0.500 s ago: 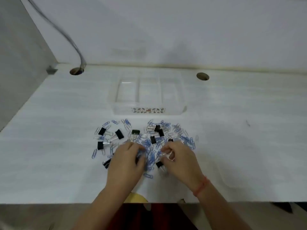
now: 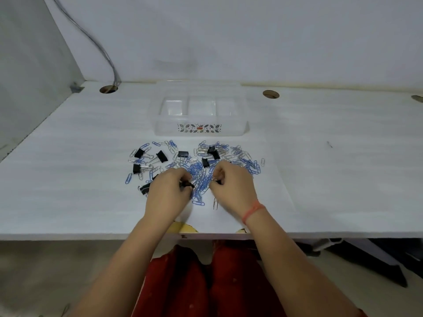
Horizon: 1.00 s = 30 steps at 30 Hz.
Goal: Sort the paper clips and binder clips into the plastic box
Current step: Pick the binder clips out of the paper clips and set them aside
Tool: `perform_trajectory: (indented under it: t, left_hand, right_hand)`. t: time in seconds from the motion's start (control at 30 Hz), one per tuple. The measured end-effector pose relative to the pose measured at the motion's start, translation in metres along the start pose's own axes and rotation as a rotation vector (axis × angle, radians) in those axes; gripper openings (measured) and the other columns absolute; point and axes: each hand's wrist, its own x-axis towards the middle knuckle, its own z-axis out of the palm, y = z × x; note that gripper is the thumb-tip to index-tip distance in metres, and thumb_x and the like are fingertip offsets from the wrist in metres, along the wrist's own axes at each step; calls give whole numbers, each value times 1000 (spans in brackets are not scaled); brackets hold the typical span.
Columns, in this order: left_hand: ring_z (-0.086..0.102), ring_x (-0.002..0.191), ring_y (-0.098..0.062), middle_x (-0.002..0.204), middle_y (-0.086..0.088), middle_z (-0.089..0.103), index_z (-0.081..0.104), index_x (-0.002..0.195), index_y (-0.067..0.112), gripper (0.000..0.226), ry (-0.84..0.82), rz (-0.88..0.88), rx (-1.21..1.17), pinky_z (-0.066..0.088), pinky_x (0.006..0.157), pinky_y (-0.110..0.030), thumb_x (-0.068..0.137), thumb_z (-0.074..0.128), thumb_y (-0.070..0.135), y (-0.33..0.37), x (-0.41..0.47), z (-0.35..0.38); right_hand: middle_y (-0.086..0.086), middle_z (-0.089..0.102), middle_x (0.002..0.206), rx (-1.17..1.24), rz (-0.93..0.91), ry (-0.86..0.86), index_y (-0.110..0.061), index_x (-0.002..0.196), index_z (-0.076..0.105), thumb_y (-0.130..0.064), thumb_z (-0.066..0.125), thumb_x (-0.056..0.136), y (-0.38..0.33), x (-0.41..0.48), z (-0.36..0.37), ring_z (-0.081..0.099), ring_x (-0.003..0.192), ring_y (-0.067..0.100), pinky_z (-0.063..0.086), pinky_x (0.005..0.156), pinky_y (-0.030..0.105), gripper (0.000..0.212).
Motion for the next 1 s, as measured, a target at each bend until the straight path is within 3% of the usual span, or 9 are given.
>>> perform_trajectory:
  t: [0.13,0.27,0.37,0.5,0.73,0.8,0.87,0.93,1.0]
  left_hand:
    - [56,75,-15,90,0,72,67,108,18,33,74,36,-45,36,63,-24,83,54,1,0,3,-3]
    - [61,86,-20,95,-3,69,69,109,19,39,86,73,-52,41,69,-26,84,48,-3,-6,5,-7]
    - [57,84,-19,100,-2,66,72,106,18,41,-32,161,8,37,67,-24,82,51,-7,-14,7,-9]
    - [63,90,-23,105,-1,63,72,109,20,39,-156,267,85,48,71,-29,80,60,-3,-18,15,-7]
    - [59,95,-25,107,-6,59,66,111,11,24,-92,283,98,40,72,-27,90,55,13,-16,26,-1]
    - [58,92,-23,104,-6,62,68,108,9,22,9,276,44,38,72,-25,92,52,12,-14,26,-1]
    - [58,84,-19,96,-4,66,68,106,11,21,103,185,-62,39,68,-25,92,52,13,-10,26,-6]
    - [58,69,-17,82,-3,68,69,101,16,21,175,45,-204,41,59,-26,91,51,12,-6,26,-13]
    - [55,58,-19,68,-4,64,68,89,16,23,190,-136,-415,42,53,-27,90,46,9,-4,26,-20]
  right_hand:
    - [-5,63,73,546,251,4,-25,79,63,-9,64,78,-2,5,-9,61,67,14,52,65,29,15]
    - [5,66,78,1113,487,-51,-13,78,64,-1,57,88,-4,14,-20,59,72,14,53,66,22,17]
    - [5,69,72,1247,546,-68,-10,80,64,-1,54,91,-2,16,-18,59,70,15,53,69,25,17]
    - [10,66,79,1276,581,-88,-9,82,62,-3,54,91,-3,17,-15,59,70,17,54,71,27,14]
    - [12,58,73,1568,707,-132,-2,81,60,-11,52,93,-6,24,-21,57,65,20,58,59,26,17]
    - [8,55,68,1416,669,-127,-7,77,60,-16,52,94,-2,30,-20,52,59,15,51,51,23,20]
    - [3,51,68,1002,504,-115,-15,77,59,-17,55,91,0,38,-14,44,53,12,39,47,24,15]
    - [1,51,74,633,289,-86,-18,87,63,-10,60,86,-2,46,-9,45,58,13,37,54,26,8]
    - [2,55,90,193,72,-104,-18,107,65,-9,60,83,-5,57,-4,54,77,17,44,70,28,26]
